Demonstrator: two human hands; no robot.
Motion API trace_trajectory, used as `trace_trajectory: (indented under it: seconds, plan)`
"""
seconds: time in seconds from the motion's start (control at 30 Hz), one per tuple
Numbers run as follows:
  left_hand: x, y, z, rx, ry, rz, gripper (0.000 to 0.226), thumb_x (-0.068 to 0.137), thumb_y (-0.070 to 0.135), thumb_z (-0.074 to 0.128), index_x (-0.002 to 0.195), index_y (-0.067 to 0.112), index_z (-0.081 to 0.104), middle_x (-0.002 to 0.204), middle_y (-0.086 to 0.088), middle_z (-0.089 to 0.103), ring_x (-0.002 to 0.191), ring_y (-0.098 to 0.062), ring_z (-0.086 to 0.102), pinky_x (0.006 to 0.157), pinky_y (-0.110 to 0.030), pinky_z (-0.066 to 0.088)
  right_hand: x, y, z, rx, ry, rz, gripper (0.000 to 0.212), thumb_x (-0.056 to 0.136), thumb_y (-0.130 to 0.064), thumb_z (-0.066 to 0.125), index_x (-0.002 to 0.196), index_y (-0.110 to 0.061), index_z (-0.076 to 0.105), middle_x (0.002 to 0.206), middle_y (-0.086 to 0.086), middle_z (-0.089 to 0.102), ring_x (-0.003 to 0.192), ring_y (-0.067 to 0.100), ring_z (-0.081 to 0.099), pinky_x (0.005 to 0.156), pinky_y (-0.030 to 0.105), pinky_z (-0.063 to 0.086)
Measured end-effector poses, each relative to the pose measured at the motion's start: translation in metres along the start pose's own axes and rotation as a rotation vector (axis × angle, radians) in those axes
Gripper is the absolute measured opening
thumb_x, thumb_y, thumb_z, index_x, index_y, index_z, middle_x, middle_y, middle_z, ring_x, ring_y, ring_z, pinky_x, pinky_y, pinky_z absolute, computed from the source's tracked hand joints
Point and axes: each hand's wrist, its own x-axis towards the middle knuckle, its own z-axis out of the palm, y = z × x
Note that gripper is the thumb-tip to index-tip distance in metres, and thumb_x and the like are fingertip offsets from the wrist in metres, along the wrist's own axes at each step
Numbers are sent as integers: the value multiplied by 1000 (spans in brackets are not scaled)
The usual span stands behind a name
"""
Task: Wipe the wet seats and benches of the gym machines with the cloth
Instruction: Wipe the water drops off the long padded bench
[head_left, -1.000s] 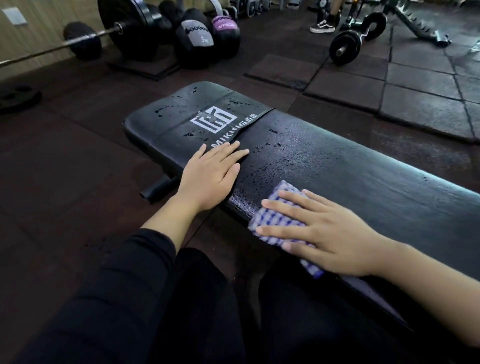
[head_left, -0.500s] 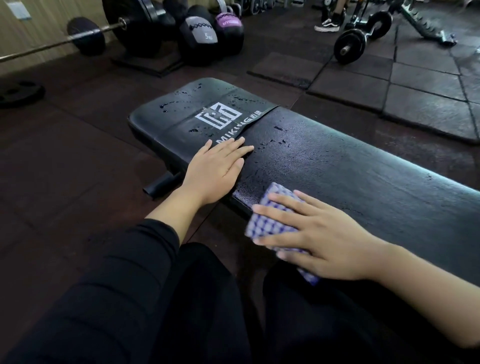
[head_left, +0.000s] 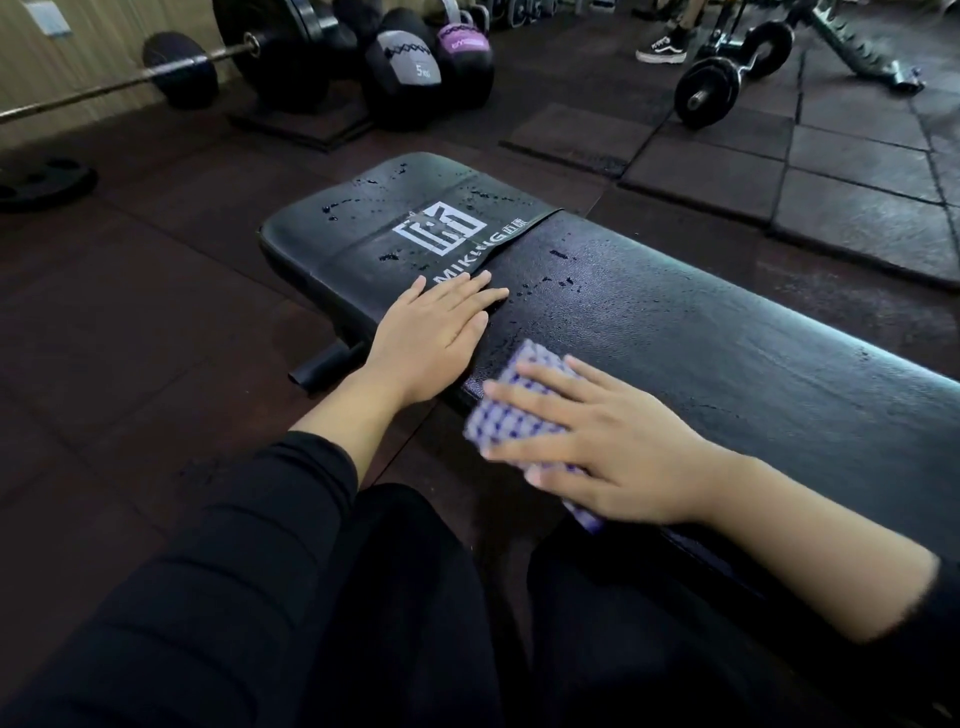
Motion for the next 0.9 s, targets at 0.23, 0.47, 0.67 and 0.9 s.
trace_trajectory:
  seconds: [0.23,0.47,0.67,0.9]
  plan:
    - [-1,0,1,10,10,1,51,98,40,17,145,38,35,156,15,27,144,-4,19,119,-35,4,-39,62,-8,151,-36,98,45,97,-55,17,142,-55,22,157,-18,12,147,10,2,118,34,4]
    - [1,-1,-4,-94,-25,-18,41,105,29,30,144,38,37,157,15,25,145,-2,16,119,-33,2,34,17,-2,34,-5,120,51,90,-62,4,140,-59,17,157,-14,10,147,18,5,120,43,6]
    - [2,0,-7,-109,-73,-31,42,105,28,29,145,40,35,157,16,22,146,-2,12,118,-32,-1,-25,31,-5,83,-32,-89,43,99,-51,22,142,-50,28,158,-16,13,147,12,2,118,42,10]
    - [8,1,-19,-292,-200,-114,43,104,18,35,142,38,40,156,14,26,144,0,16,118,-31,-4,4,60,-8,119,-44,176,48,83,-72,-11,130,-71,-4,154,-23,-5,145,7,-9,120,40,4]
